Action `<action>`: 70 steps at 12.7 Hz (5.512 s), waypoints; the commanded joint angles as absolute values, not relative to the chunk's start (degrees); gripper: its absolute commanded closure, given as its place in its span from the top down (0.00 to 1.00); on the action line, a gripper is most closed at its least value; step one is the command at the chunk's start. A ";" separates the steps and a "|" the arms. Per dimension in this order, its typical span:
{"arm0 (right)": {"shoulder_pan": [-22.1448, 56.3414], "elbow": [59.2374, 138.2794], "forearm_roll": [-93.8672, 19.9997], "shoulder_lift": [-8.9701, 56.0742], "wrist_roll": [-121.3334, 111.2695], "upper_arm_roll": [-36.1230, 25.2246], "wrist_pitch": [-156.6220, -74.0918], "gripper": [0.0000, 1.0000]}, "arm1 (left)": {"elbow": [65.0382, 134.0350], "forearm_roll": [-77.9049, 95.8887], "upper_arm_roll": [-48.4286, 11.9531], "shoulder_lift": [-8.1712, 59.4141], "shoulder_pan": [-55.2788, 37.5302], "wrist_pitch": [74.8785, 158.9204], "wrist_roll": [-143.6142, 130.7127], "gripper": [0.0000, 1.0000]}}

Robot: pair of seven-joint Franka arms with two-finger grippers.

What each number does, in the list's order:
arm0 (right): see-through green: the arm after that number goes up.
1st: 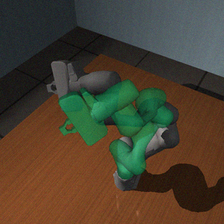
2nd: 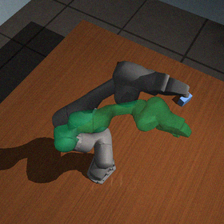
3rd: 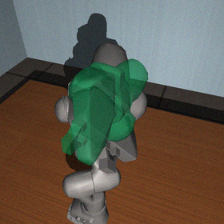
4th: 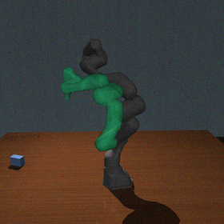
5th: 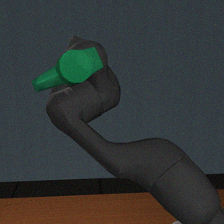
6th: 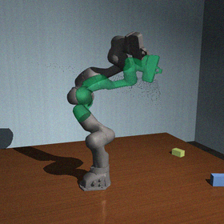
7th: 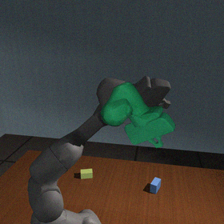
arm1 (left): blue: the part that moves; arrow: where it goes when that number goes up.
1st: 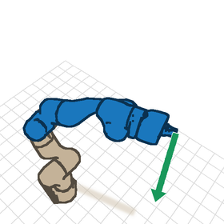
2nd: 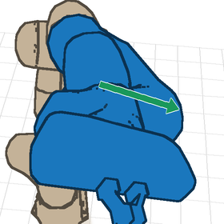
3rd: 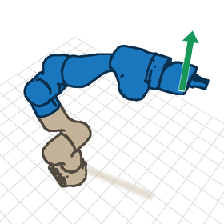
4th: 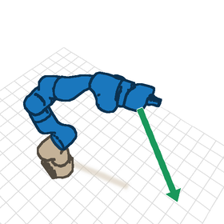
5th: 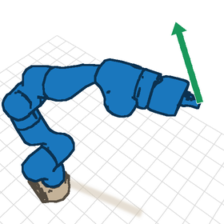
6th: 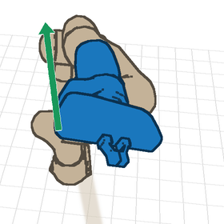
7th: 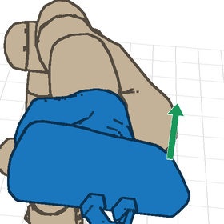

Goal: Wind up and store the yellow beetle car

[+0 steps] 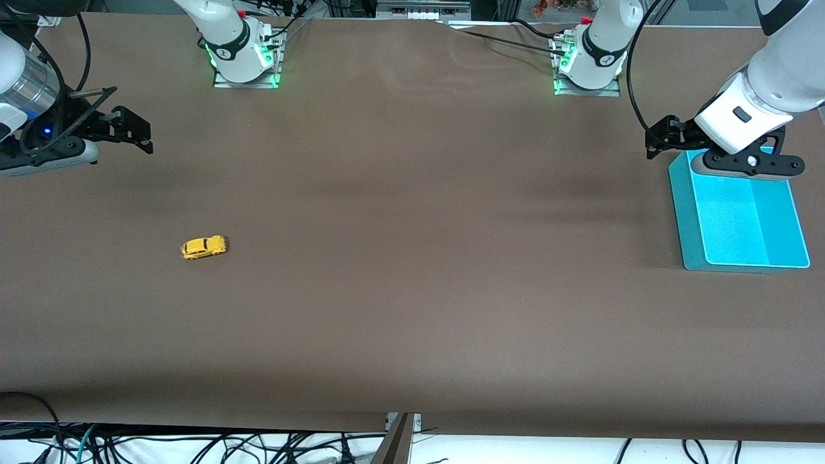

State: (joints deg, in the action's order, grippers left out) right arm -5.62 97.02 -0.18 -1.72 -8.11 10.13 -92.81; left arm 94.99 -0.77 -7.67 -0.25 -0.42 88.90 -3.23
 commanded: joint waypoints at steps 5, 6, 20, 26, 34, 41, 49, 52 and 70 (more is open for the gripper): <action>-5.63 95.62 -0.70 -1.32 -6.86 10.46 -90.88 1.00 | 93.43 0.44 -7.82 0.35 -0.26 87.71 -3.60 1.00; -5.63 95.71 -0.70 -1.32 -6.94 10.46 -90.88 1.00 | 93.43 0.35 -7.82 0.35 -0.26 87.71 -3.60 1.00; -5.63 95.89 -0.70 -1.32 -7.38 10.46 -90.88 1.00 | 93.43 0.44 -7.82 0.35 -0.35 87.19 -3.43 1.00; -5.63 95.98 -0.62 -1.32 -7.38 10.46 -90.88 1.00 | 93.25 0.35 -7.73 0.70 -0.26 87.19 -3.52 1.00; -5.63 95.89 -0.62 -1.32 -7.47 10.46 -90.97 1.00 | 92.99 0.35 -7.73 0.88 -0.26 87.19 -3.43 1.00; -6.32 104.57 -0.27 0.96 -25.78 10.46 -101.04 1.00 | 92.99 0.35 -7.65 0.88 -0.18 87.19 -3.34 1.00; -10.10 117.85 3.86 13.69 -68.23 10.46 -128.81 1.00 | 92.99 0.35 -7.65 0.88 -0.18 87.19 -3.34 1.00; -11.77 119.09 3.78 19.15 -81.97 10.46 -137.09 1.00 | 92.99 0.35 -7.65 0.88 -0.18 87.19 -3.34 1.00; -13.27 119.09 3.25 26.72 -90.70 10.28 -145.99 0.15 | 92.99 0.35 -7.73 0.88 -0.18 87.19 -3.25 1.00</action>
